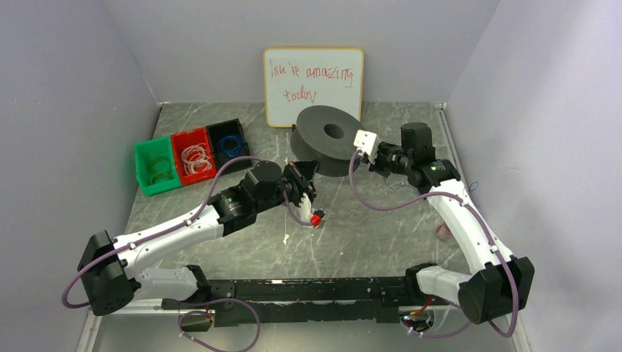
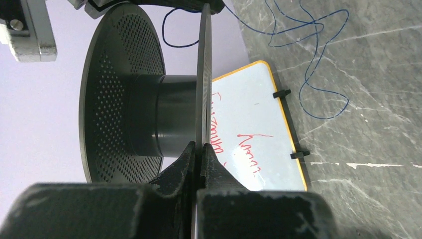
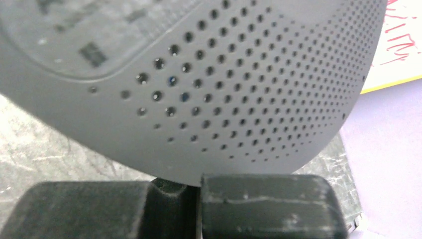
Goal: Wrap the cables
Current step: Place the cable on the cable reel.
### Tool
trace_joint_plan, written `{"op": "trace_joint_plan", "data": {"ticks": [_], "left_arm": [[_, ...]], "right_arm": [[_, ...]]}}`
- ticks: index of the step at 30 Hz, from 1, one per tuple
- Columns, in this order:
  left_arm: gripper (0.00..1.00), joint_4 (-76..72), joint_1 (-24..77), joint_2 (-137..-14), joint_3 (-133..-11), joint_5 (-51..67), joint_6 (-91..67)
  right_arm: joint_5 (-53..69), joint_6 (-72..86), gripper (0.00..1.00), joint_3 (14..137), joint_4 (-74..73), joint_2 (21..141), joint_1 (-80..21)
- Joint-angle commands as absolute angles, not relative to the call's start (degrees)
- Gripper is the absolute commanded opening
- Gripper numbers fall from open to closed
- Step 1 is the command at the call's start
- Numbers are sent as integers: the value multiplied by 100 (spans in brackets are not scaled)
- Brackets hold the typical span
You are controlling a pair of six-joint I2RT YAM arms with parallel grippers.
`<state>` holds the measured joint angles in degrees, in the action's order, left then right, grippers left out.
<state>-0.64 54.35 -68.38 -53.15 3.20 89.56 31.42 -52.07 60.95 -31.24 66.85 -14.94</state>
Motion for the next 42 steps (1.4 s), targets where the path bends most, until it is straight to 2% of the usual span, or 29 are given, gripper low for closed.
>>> {"op": "trace_joint_plan", "data": {"ticks": [1, 7, 15, 26, 33, 42], "left_arm": [[2, -1003, 5462, -6584, -5351, 334, 9132], [2, -1080, 5476, -6575, -5282, 286, 9136], [2, -1241, 5501, -6569, -5235, 177, 9006], [2, -1444, 5553, -6705, -5345, 9, 8788], [2, -1429, 5563, -6723, -5379, 9, 8798], [2, -1469, 5563, -6710, -5404, 66, 8975]], "right_arm": [[3075, -4731, 0, 6152, -2492, 6557, -1451], [3096, -4536, 0, 6110, -2420, 6510, -1450], [2124, -3585, 0, 5870, -1508, 6406, -1401], [2631, -3428, 0, 5533, -1376, 6446, -1502], [2546, -3773, 0, 5493, -1550, 6505, -1652], [2326, -4863, 0, 5735, -2478, 6684, -1648]]}}
